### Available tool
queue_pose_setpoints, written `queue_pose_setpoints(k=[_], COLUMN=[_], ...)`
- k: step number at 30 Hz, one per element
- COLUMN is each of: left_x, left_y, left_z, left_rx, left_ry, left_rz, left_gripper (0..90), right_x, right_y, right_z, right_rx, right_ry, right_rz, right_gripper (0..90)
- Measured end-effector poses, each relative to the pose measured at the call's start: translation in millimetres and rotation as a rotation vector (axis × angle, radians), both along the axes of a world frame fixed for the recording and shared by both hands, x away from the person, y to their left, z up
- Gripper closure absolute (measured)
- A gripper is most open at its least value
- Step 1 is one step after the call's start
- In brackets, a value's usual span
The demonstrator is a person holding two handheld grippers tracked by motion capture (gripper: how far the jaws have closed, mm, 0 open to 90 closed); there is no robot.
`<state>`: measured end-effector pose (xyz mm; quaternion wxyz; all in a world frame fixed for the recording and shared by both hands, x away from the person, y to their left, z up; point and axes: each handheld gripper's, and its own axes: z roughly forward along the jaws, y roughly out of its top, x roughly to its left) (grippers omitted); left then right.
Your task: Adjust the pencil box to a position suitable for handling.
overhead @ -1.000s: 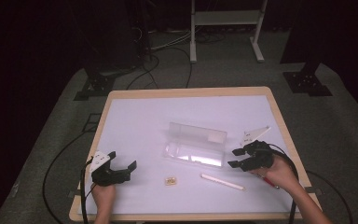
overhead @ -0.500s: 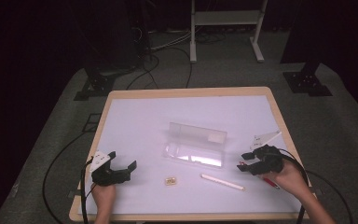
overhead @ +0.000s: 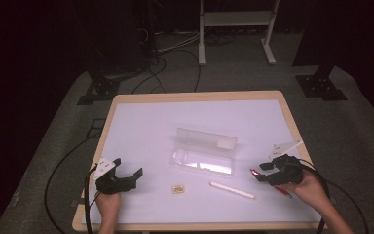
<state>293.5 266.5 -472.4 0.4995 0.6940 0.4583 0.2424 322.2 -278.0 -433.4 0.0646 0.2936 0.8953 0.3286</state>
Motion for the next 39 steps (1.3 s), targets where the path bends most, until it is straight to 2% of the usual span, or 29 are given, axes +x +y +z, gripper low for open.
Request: queue_pose_setpoints(k=[13,20,26,39], left_x=[0.1,0.3,-0.2,0.0], left_y=[0.1,0.1,0.0,0.7], left_z=[0.0,0.0,0.1,0.2], left_rx=[0.003,0.003,0.000,-0.005], left_ry=[-0.001,-0.001,0.000,-0.001], left_rz=[0.000,0.000,0.001,0.001], left_gripper=[0.0,0.0,0.0,0.0], right_x=[-5.9,-10.3,-13.4,-16.4], right_y=[-12.9,-20.6,-25.9,-27.7], right_z=[-6.9,-12.3,-15.7,-23.0], right_rx=[-0.006,-0.012,-0.007,-0.050], right_ry=[0.008,0.028,0.039,0.032], right_rz=[-0.033,-0.054,-0.059,-0.073], right_gripper=[47.0,48.4,52.8,64.9])
